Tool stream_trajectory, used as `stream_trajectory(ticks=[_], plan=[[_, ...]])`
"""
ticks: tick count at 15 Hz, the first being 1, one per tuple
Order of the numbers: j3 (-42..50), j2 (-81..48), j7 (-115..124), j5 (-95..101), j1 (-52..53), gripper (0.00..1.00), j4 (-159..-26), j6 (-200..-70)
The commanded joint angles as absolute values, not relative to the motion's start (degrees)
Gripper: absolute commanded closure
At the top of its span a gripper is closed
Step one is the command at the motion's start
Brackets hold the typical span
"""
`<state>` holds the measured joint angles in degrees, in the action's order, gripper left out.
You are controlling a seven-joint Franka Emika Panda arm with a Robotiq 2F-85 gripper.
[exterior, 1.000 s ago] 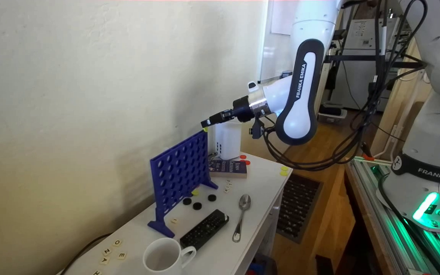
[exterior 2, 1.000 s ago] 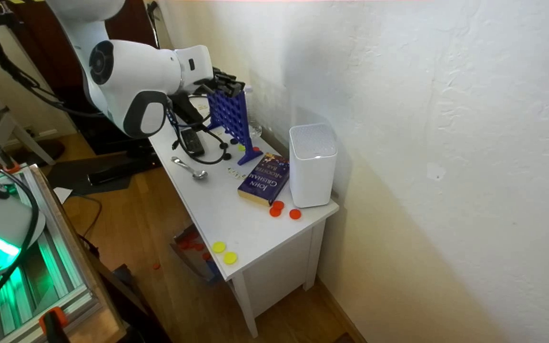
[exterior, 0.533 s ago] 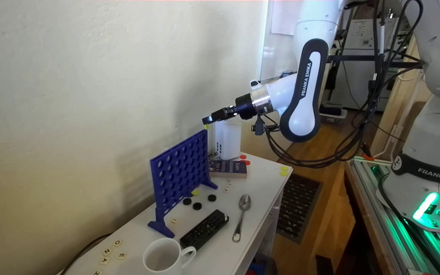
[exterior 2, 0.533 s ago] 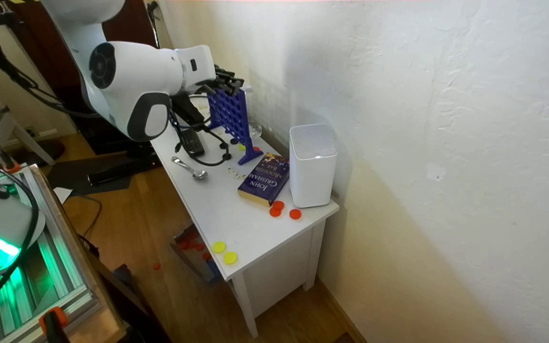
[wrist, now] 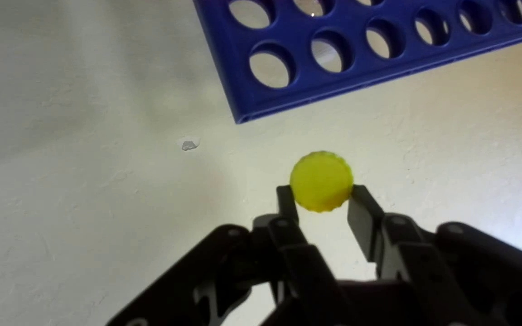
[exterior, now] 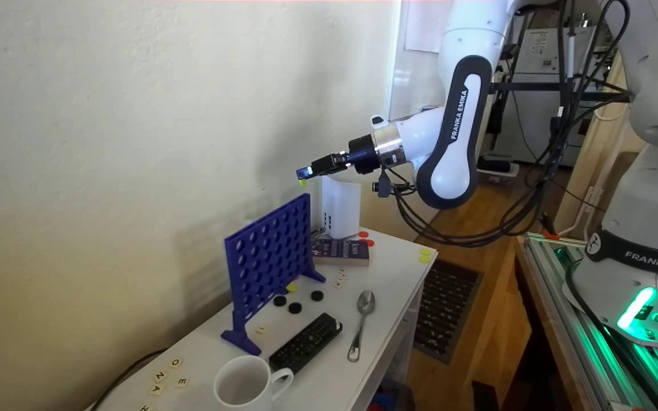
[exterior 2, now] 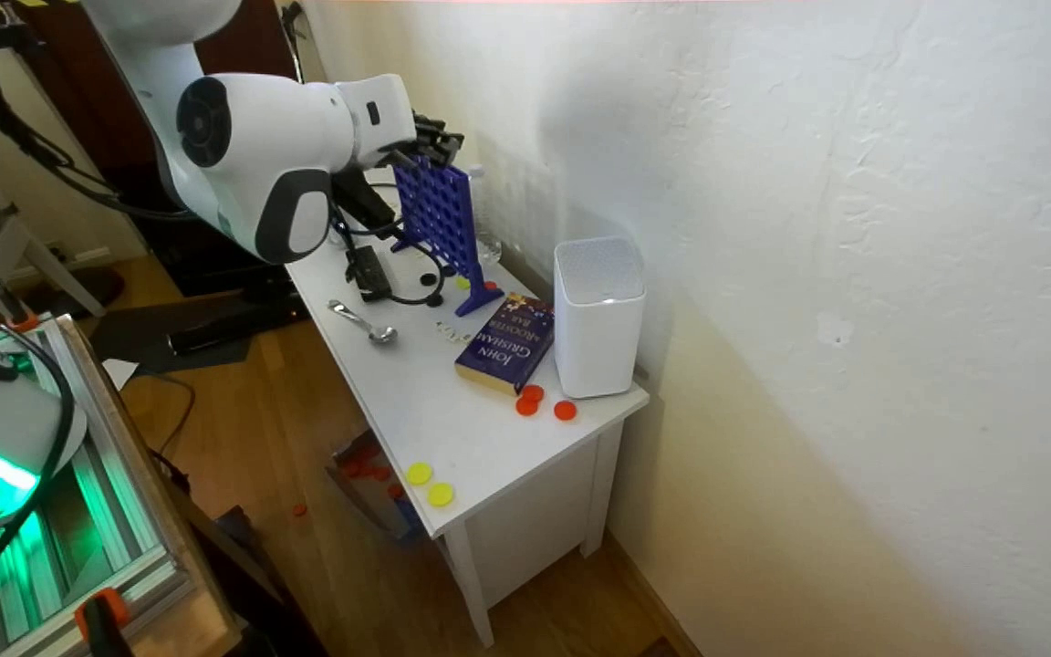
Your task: Put one yellow chip in the blue gameboard.
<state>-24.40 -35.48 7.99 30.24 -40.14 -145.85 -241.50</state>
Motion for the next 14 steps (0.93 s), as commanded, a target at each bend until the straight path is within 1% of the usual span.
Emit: stream_trajectory(ticks=[1, 9, 14], plan=[[-24.68, -37.52, 5.08, 27.32, -38.29, 0.91, -144.61, -243.01], [-26.86, -39.06, 0.3, 19.68, -38.31, 0.91, -143.02, -242.99], [-26.45, -39.92, -0.28, 19.16, -37.55, 0.91, -143.52, -243.0]])
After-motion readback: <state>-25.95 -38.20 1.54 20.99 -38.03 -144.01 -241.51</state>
